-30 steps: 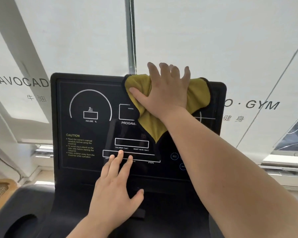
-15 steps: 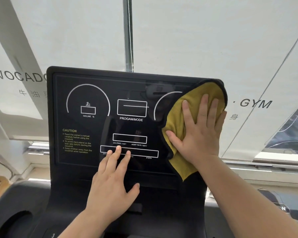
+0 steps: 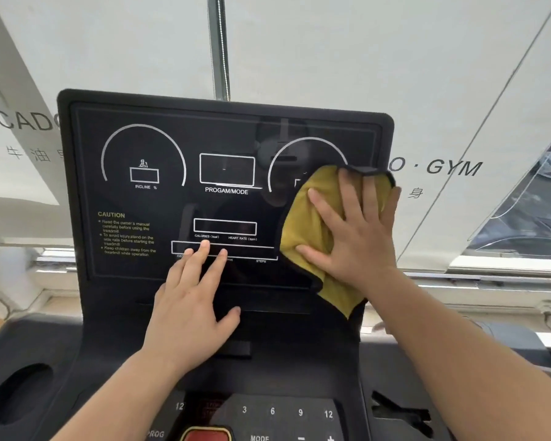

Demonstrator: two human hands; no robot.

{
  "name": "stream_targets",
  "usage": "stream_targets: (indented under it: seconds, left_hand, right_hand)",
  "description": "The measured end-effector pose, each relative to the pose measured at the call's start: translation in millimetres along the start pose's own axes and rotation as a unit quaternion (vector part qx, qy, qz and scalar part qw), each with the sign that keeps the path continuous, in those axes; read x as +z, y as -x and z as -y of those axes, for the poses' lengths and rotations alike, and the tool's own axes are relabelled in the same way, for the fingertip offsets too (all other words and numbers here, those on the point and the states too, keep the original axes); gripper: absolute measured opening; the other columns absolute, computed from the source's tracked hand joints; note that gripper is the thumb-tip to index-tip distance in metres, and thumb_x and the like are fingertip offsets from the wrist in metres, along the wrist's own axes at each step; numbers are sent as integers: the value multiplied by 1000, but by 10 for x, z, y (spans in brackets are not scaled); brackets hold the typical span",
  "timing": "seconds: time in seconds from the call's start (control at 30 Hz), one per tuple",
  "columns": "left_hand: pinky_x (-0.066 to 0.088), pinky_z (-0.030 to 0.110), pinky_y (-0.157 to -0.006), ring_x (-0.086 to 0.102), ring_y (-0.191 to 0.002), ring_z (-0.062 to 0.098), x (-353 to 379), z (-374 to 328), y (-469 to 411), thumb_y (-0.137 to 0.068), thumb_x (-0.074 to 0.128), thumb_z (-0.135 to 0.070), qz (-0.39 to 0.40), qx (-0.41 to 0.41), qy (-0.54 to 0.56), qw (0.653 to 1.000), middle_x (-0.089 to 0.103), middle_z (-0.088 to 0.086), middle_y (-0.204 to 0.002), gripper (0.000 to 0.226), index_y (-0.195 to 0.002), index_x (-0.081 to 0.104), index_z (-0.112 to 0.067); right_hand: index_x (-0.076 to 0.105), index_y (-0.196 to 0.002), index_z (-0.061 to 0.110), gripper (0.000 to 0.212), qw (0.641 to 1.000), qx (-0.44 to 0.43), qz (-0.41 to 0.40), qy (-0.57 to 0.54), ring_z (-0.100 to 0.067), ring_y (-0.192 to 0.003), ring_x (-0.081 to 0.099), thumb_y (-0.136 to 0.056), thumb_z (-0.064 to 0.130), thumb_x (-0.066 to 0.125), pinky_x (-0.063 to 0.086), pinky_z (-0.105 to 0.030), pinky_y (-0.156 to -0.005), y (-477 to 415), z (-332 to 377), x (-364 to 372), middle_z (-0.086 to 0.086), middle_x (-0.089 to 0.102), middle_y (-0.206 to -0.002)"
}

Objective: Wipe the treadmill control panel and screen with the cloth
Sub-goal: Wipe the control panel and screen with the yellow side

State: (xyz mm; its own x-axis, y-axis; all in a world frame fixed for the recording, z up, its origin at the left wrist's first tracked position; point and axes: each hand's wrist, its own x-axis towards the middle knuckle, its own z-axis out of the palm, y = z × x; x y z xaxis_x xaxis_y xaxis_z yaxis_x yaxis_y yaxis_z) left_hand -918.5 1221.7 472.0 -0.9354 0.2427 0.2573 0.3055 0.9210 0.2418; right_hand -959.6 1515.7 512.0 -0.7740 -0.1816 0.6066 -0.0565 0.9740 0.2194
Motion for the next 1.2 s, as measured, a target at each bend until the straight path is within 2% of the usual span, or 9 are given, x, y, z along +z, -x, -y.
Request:
stream_targets:
  seconds: [0.1, 0.2, 0.4, 0.57, 0.67, 0.77, 0.9, 1.1, 1.2]
  left_hand:
    - [45, 56, -105, 25, -147, 31, -9, 15, 7, -74, 55, -63, 2, 4, -7, 1000, 23, 4, -165, 93, -156, 30, -28]
    - [44, 59, -105, 29, -144, 35, 11, -3, -4, -73, 59, -60, -13, 5, -19, 1000, 28, 9, -163, 92, -155, 36, -24]
    - [31, 64, -113, 26, -147, 39, 165, -54, 148, -72, 69, -52, -53, 1, -24, 998, 21, 15, -164, 88, -150, 44, -18]
    - [29, 64, -114, 25, -149, 40, 321, -23, 420, -71, 74, -49, -32, 1, -31, 999, 24, 15, -163, 86, -146, 48, -18]
    - [29, 64, -114, 27, -148, 39, 391, 11, 585, -71, 67, -51, -20, -8, -25, 999, 26, 14, -162, 85, -147, 48, -18]
    - [31, 63, -113, 29, -147, 40, 452, 92, 772, -72, 65, -51, -5, -31, -19, 999, 28, 14, -161, 85, -147, 46, -18]
    - [35, 63, -112, 34, -143, 40, 507, 280, 1019, -78, 51, -56, 17, -73, -16, 997, 34, 14, -157, 77, -145, 48, -18]
    - [38, 61, -110, 40, -139, 41, 527, 478, 1223, -84, 40, -57, 40, -92, -23, 995, 43, 16, -152, 72, -142, 52, -16]
    - [40, 61, -107, 42, -137, 40, 516, 526, 1237, -84, 41, -57, 50, -81, -20, 995, 45, 14, -151, 71, -140, 54, -17]
  right_hand:
    - [15, -163, 40, 98, 994, 105, 16, -26, -47, -157, -2, -81, 91, 39, -2, -74, -120, -381, 40, -146, -14, -2, -173]
    - [7, -165, 33, 99, 988, 143, 26, -46, -46, -157, -7, -86, 87, 35, -3, -71, -122, -385, 318, -124, -16, -7, -173]
    - [27, -163, 34, 90, 996, -2, 38, -77, -42, -158, 6, -88, 77, 52, -1, -68, -123, 613, 752, 224, -12, 10, -173]
    - [26, -162, 34, 92, 991, -3, 90, -99, -36, -155, 14, -85, 70, 62, 0, -62, -126, 1351, 819, 375, -6, 10, -173]
    - [17, -164, 34, 97, 977, 10, 176, -117, -38, -157, 11, -85, 77, 53, -2, -62, -126, 1685, 834, 312, -8, 2, -174]
    - [21, -164, 34, 97, 959, 2, 255, -124, -39, -158, 8, -85, 86, 41, 4, -64, -123, 2036, 864, 195, -12, 4, -174]
    - [34, -161, 30, 97, 946, -15, 304, -111, -47, -152, 25, -86, 91, 26, 12, -66, -116, 2321, 964, 37, -17, 18, -170]
    - [16, -165, 24, 101, 928, -22, 338, -155, -46, -157, -10, -87, 86, 32, 0, -71, -121, 1998, 1586, 5, -16, -3, -173]
    - [16, -165, 20, 99, 922, -42, 348, -167, -39, -159, -4, -90, 82, 31, -1, -65, -123, 1980, 1595, -52, -9, 1, -173]
